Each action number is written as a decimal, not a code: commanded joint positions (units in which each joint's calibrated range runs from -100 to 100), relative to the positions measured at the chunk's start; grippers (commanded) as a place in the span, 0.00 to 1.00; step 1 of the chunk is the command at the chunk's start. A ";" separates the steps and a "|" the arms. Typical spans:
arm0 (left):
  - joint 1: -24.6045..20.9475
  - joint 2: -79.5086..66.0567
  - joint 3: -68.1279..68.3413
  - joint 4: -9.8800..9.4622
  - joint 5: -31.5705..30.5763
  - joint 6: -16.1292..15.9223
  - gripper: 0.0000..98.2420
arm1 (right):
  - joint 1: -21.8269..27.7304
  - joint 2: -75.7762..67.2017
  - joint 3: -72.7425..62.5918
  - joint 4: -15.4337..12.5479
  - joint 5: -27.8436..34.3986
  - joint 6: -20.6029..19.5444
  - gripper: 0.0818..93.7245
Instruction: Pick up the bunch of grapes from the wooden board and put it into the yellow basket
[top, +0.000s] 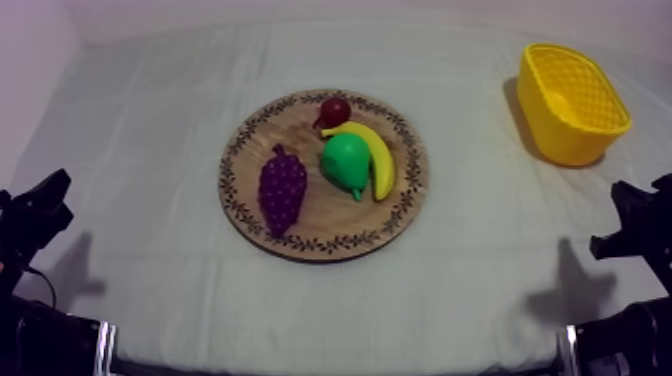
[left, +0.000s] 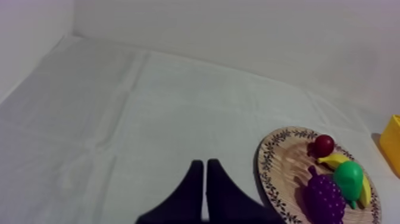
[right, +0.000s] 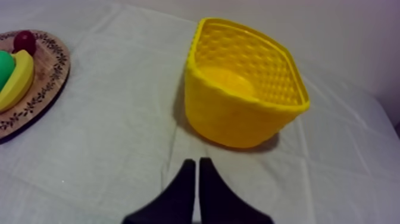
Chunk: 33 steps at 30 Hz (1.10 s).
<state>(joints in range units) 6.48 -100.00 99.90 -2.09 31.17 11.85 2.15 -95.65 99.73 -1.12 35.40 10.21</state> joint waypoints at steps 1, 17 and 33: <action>0.00 0.00 -0.02 -0.04 -0.05 -0.06 0.00 | 0.46 -0.02 0.05 0.17 2.26 -0.36 0.00; 0.00 0.00 -0.02 -0.04 -0.05 -0.06 0.00 | 0.46 -0.02 0.05 0.14 1.96 -0.40 0.00; 0.00 0.00 -0.02 -0.04 -0.05 -0.06 0.00 | -6.65 14.20 -13.93 3.68 -6.27 -0.71 0.00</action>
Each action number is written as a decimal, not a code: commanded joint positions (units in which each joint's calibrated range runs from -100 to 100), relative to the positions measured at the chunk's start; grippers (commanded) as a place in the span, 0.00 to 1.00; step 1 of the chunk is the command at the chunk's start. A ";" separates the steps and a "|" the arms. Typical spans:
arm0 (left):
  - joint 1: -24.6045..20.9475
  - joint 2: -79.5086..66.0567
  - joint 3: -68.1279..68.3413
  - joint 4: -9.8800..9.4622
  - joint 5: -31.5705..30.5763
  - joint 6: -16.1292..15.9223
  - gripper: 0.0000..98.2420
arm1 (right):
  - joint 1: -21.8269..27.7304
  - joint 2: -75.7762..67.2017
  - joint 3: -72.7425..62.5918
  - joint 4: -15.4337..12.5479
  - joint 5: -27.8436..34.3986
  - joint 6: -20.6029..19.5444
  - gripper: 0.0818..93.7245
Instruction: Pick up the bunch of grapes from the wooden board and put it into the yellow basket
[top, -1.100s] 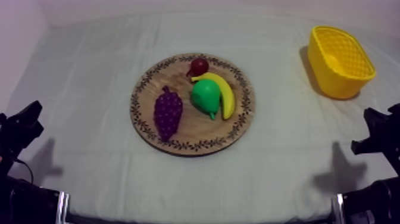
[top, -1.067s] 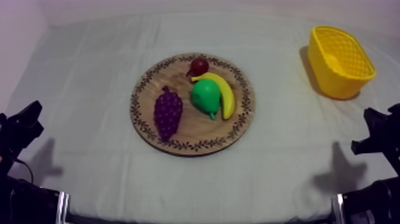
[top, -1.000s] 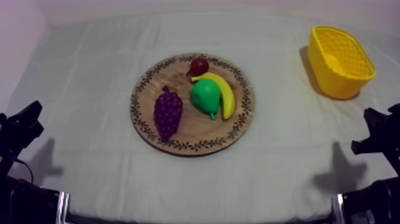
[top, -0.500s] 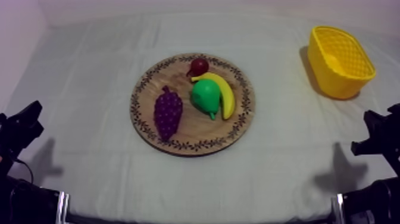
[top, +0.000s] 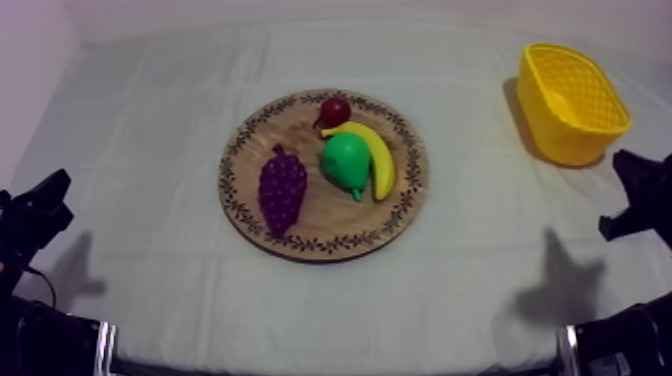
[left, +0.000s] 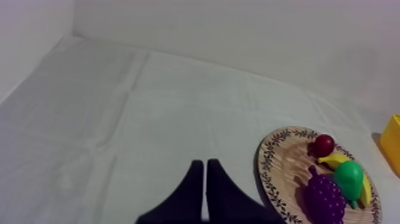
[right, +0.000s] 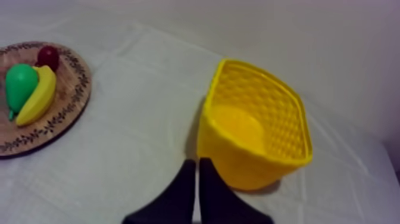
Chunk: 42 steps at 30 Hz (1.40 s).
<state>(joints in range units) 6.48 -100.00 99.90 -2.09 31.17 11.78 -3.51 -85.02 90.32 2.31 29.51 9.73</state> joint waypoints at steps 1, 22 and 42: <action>0.00 0.00 -0.02 -0.04 -0.05 0.01 0.00 | -1.78 5.54 -6.79 0.55 -0.34 -0.48 0.00; 0.00 0.00 -0.02 -0.04 -0.05 0.01 0.00 | -19.41 51.14 -65.89 2.22 27.17 -7.38 0.00; 0.00 0.00 -0.02 -0.04 -0.05 0.01 0.00 | -29.65 85.02 -115.56 3.05 60.57 -21.69 0.00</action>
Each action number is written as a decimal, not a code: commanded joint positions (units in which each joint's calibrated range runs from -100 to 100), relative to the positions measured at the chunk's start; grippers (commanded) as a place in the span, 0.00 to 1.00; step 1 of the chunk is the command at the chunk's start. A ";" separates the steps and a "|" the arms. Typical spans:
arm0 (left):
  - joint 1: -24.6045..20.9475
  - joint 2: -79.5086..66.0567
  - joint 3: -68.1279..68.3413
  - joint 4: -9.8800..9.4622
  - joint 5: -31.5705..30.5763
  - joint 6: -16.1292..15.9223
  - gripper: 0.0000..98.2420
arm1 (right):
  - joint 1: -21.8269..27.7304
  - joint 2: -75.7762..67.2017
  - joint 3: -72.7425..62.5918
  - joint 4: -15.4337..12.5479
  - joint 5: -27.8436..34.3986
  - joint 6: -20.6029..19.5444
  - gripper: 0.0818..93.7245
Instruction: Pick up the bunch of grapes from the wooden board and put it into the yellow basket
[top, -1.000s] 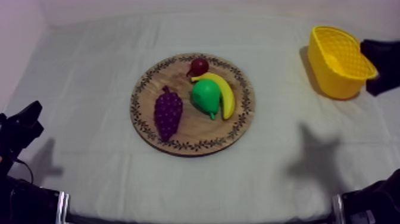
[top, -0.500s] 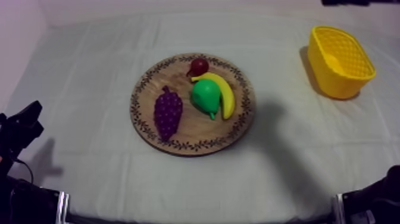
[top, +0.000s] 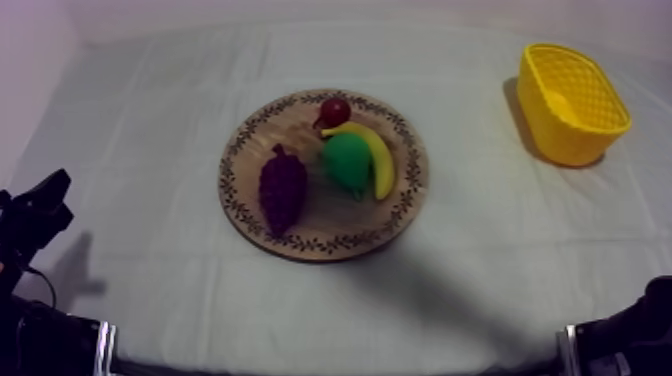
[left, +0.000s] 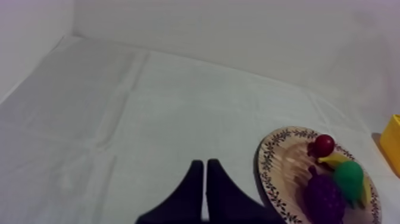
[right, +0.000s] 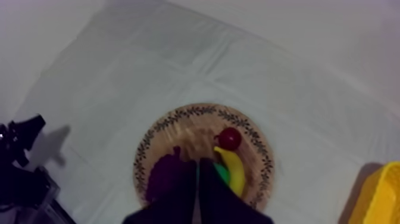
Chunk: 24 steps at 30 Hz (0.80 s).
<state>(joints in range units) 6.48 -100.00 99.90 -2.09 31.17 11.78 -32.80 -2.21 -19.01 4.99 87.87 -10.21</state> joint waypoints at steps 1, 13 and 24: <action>0.00 0.00 -0.02 -0.04 -0.05 0.01 0.00 | -0.75 3.28 -7.92 0.58 3.58 -2.45 0.00; 0.00 0.00 -0.02 -0.04 -0.05 0.01 0.00 | -5.04 12.21 -13.50 2.53 10.46 -9.14 0.00; 0.00 0.00 -0.02 -0.04 -0.05 0.01 0.00 | -6.26 19.60 -12.94 2.38 10.86 -12.70 0.00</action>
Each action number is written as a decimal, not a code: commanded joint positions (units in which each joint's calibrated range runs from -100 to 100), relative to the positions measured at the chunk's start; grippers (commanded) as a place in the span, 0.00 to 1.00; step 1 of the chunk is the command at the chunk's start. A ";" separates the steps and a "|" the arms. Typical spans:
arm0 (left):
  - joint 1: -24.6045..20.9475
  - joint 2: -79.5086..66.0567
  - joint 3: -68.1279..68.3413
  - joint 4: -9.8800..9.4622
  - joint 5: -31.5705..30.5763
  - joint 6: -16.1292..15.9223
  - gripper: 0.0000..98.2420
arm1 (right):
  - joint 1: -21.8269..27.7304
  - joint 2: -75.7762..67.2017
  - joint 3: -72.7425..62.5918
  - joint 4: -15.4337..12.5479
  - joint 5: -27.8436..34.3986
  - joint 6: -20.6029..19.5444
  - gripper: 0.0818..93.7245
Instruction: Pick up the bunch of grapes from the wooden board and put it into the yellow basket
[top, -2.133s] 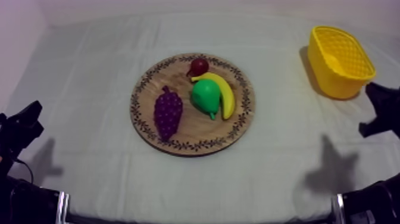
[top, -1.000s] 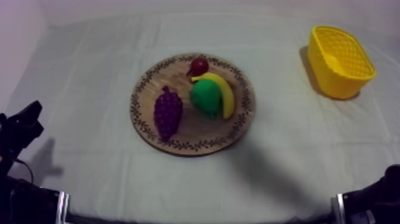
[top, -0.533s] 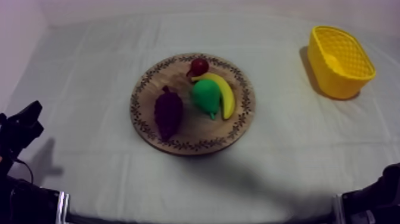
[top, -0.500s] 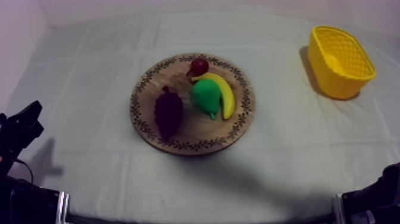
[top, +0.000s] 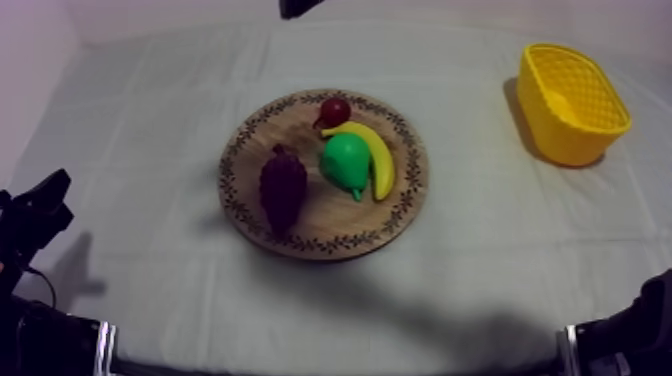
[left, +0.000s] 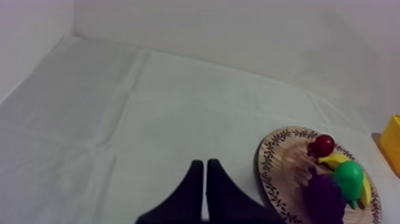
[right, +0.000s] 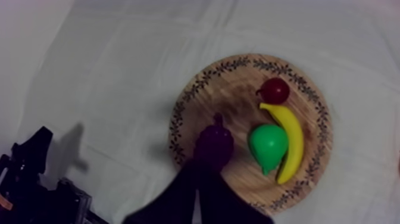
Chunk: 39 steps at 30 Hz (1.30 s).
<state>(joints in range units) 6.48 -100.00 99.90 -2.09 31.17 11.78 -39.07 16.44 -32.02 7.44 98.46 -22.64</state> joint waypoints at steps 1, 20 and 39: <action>0.00 0.00 -0.02 -0.04 -0.05 0.01 0.00 | -0.01 1.69 0.08 -0.18 0.29 -0.54 0.00; 0.00 0.00 -0.02 -0.04 -0.05 0.01 0.00 | 0.52 7.35 3.83 -4.64 0.35 -4.23 0.64; 0.00 0.00 -0.02 -0.04 -0.05 0.06 0.00 | 1.79 13.46 7.13 -8.92 -4.89 -1.70 0.99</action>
<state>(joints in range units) 6.48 -100.00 99.90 -2.09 31.17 11.85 -37.37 29.62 -25.77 -0.93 94.55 -24.77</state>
